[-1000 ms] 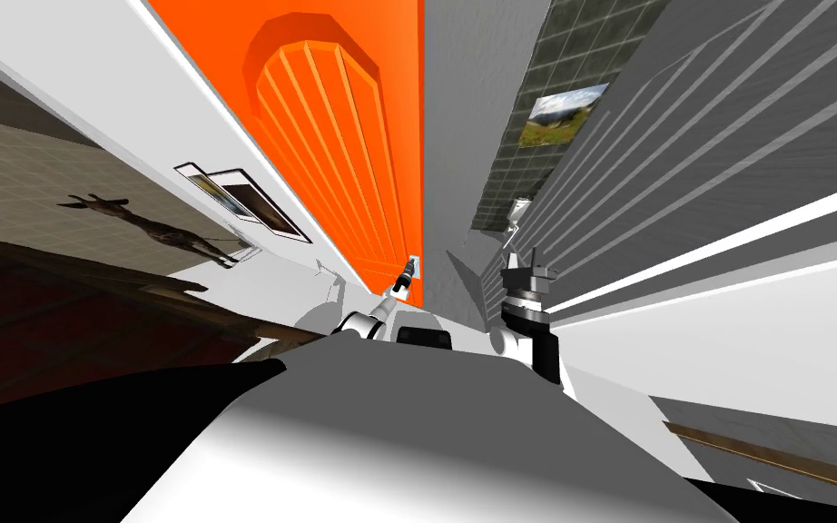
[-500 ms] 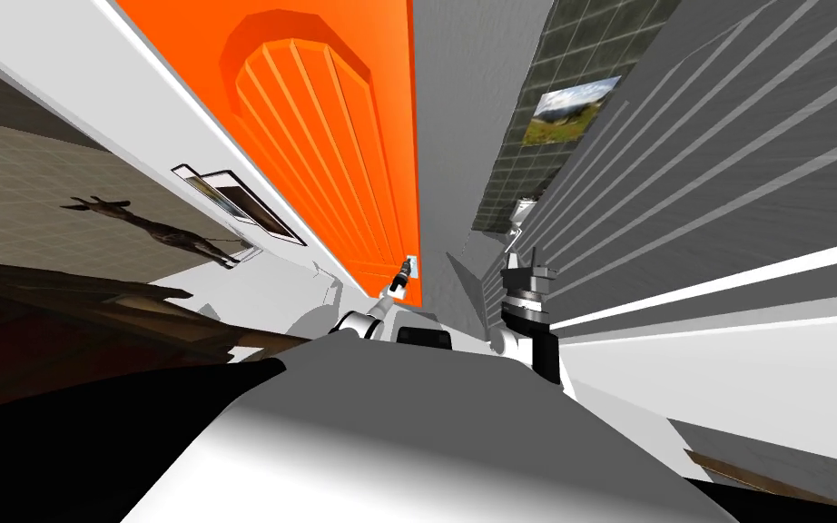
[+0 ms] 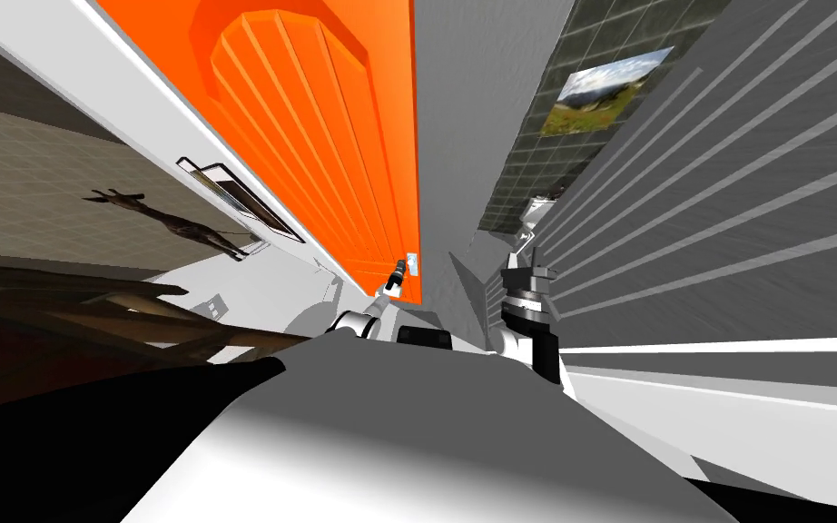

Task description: Push the door open

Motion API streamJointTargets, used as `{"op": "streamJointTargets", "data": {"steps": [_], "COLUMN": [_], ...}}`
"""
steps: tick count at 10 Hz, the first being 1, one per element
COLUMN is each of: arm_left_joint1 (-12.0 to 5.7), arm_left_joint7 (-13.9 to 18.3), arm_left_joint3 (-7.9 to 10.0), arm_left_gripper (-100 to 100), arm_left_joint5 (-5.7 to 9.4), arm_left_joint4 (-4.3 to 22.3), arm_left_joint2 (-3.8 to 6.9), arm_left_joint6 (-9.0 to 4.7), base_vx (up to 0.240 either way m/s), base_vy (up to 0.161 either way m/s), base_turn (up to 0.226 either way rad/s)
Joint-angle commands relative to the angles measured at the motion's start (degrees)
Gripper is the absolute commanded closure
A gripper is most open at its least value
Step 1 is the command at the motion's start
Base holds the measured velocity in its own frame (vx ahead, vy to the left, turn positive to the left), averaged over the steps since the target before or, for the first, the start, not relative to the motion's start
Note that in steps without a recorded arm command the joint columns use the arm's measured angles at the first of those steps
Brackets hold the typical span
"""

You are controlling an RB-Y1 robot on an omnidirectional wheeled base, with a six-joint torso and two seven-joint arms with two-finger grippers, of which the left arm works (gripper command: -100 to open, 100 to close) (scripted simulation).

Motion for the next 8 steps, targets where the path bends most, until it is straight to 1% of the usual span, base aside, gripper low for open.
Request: {"op": "streamJointTargets", "data": {"steps": [1,3,4,6,7,8], "arm_left_joint1": [-0.12,-0.05,0.00,0.10,0.44,0.53], "arm_left_joint7": [0.1,0.2,0.3,0.4,0.3,0.2], "arm_left_joint3": [0.00,-0.03,-0.04,-0.07,-0.06,0.09], "arm_left_gripper": [-100,-100,-100,-100,-100,-100], "arm_left_joint5": [0.09,0.20,0.28,0.42,0.34,0.38], "arm_left_joint4": [0.4,0.2,0.1,0.0,-0.7,-0.6], "arm_left_joint2": [0.14,-0.04,-0.39,-1.43,-1.26,-0.82], "arm_left_joint6": [-0.28,-0.30,-0.32,-0.35,0.07,-0.22], "base_vx": [-0.189,-0.221,-0.253,-0.256,-0.109,0.073], "base_vy": [-0.064,-0.028,-0.029,-0.070,-0.029,-0.020], "base_turn": [0.030,0.024,0.028,0.036,0.006,-0.028]}}
